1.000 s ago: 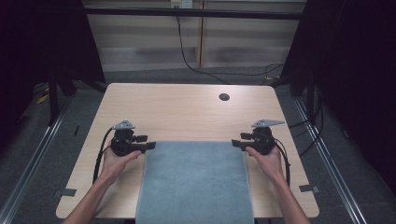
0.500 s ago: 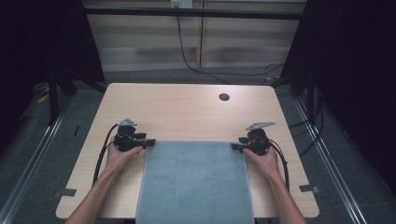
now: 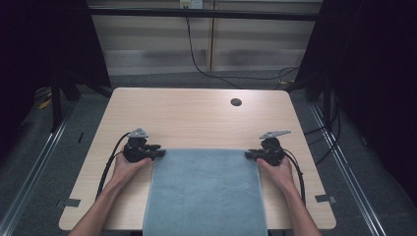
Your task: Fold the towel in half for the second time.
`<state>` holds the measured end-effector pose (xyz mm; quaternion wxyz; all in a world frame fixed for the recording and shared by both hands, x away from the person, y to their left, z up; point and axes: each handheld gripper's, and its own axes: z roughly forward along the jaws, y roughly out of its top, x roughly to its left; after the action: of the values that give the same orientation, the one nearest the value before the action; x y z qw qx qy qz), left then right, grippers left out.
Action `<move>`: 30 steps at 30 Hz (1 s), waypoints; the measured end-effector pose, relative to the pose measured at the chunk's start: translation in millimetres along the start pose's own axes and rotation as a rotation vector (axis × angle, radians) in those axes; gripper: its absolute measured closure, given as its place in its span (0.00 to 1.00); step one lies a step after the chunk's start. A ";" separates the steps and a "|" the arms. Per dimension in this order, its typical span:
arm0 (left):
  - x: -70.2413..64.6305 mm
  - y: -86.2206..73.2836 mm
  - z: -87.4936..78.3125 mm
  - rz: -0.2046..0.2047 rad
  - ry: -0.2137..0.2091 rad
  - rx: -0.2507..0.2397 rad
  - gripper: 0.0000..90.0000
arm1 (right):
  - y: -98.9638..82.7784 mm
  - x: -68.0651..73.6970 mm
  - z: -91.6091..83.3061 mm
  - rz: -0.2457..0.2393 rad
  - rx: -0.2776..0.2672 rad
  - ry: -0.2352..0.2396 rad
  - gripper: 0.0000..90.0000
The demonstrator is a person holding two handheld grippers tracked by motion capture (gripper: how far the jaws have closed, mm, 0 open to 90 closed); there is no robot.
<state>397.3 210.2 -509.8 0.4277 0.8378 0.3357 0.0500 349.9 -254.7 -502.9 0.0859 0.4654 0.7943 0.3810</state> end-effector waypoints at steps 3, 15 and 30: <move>-1.2 -1.7 -1.0 -0.017 -0.026 -0.008 0.92 | 0.5 0.0 -2.1 0.010 -0.012 0.003 0.91; -5.3 15.3 -32.9 -0.076 -0.044 -0.146 0.95 | 20.3 10.4 -27.2 0.003 -0.148 0.035 0.93; 2.4 81.4 -51.2 -0.063 0.001 -0.242 0.96 | 85.9 2.3 -56.1 -0.012 -0.267 0.015 0.93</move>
<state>422.5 213.4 -416.9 0.5267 0.7691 0.3537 0.0772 378.9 -258.6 -404.6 0.1436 0.4421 0.7400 0.4862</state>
